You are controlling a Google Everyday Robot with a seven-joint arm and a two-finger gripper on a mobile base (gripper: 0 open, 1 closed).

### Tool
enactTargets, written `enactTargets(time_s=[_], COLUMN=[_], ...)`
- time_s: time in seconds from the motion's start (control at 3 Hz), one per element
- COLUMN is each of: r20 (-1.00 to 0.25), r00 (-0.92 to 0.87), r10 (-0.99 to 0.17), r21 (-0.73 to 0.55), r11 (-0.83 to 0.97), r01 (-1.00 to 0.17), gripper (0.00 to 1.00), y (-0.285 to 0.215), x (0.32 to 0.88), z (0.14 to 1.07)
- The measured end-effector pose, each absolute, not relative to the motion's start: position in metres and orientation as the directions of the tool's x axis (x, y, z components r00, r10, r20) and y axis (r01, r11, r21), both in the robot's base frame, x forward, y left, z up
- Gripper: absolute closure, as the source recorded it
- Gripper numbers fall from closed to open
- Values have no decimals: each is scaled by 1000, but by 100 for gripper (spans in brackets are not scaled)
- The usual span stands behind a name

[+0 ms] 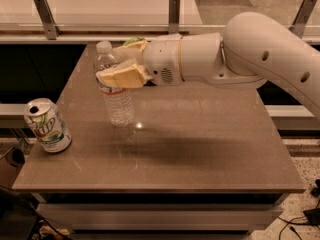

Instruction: Move water bottle near 7up can

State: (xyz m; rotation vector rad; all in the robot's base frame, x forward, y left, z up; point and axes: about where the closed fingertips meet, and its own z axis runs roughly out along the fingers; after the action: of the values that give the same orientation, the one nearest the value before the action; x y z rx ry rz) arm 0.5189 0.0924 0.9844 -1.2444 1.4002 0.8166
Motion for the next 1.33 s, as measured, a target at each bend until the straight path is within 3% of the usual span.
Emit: enactTargets(time_s=[1.33], r20=[-960], r00=[125], r10=[-249], r21=[-182], r11=[223], r01=[-958], gripper=[100], y=[139], x=[472], z=[964])
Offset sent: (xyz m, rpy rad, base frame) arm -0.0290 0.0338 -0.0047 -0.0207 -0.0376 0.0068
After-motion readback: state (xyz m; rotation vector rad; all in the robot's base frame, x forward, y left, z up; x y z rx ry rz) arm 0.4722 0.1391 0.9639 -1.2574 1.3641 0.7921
